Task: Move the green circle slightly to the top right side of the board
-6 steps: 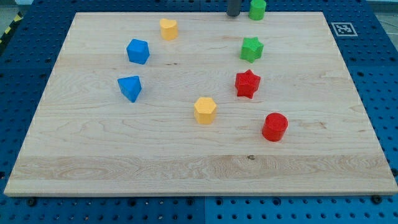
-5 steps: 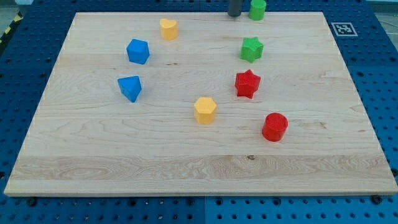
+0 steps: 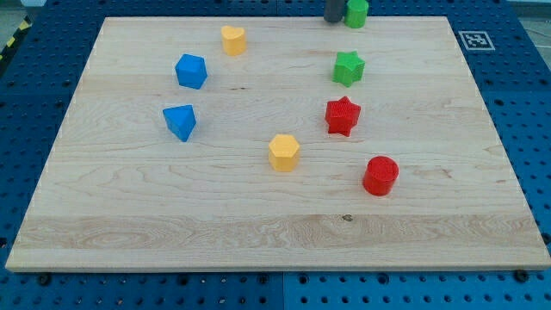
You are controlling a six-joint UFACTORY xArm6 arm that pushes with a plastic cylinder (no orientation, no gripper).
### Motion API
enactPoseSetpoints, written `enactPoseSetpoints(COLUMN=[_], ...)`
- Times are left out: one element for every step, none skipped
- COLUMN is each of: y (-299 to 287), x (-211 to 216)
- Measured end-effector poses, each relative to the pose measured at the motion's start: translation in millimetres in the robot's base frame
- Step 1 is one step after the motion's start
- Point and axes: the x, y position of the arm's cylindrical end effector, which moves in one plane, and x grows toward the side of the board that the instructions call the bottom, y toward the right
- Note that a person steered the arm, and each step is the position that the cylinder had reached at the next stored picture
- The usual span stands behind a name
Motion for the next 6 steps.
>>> enactPoseSetpoints(y=[0.5, 1.5, 2.6, 7.2, 7.0, 6.7], x=[0.9, 1.4, 0.3, 0.1, 1.1, 0.4])
